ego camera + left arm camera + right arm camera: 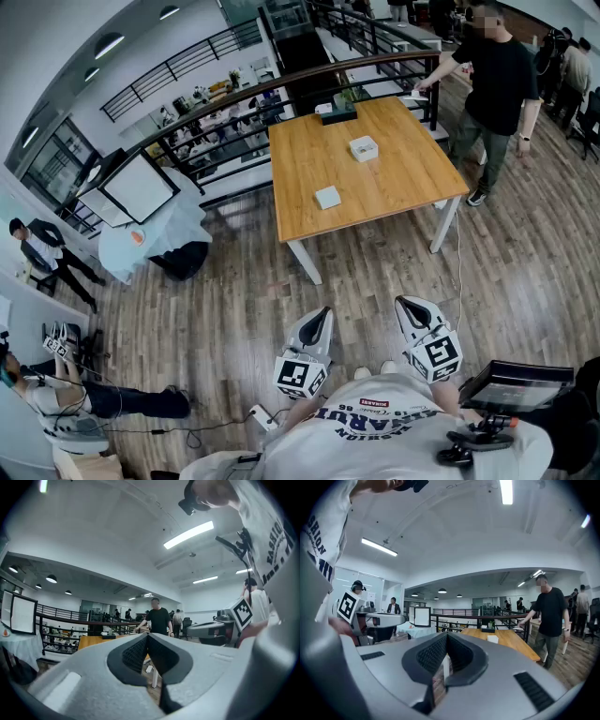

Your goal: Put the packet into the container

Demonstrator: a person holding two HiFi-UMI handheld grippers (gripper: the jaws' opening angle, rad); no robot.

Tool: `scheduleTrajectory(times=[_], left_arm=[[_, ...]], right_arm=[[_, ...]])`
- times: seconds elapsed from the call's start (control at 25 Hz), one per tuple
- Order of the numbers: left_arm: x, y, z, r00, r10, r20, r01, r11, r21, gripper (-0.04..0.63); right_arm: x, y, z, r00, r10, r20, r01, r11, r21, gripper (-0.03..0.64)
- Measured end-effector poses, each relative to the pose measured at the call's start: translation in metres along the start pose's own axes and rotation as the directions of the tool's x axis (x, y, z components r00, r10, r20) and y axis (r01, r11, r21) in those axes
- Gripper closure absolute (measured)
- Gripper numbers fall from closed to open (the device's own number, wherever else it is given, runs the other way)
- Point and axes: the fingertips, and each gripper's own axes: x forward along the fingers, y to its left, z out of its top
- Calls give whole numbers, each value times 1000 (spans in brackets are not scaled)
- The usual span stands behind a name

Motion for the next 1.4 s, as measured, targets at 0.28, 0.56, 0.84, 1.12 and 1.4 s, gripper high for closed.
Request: scheduleTrajectory(times=[0.28, 0.56, 0.84, 1.12, 1.4], left_arm=[[17, -2, 8, 1000, -1, 2, 1, 1000, 30, 591], [26, -5, 12, 1000, -2, -2, 2, 999, 39, 591], [36, -5, 7, 1000, 26, -14, -25, 999, 40, 591], [62, -18, 5, 1000, 14, -12, -14, 999, 44, 591], [86, -27, -4, 999, 41, 0, -41, 999, 10, 592]], right_arm=[[5, -15, 9, 1000, -6, 20, 6, 1000, -2, 611], [11, -25, 17, 998, 22, 51, -24, 999, 39, 610], [15, -40, 7, 999, 12, 49, -14, 999, 32, 607], [16, -70, -6, 1000, 2, 11, -2, 1000, 26, 607], [15, -102, -20, 1000, -4, -19, 3, 999, -39, 607]])
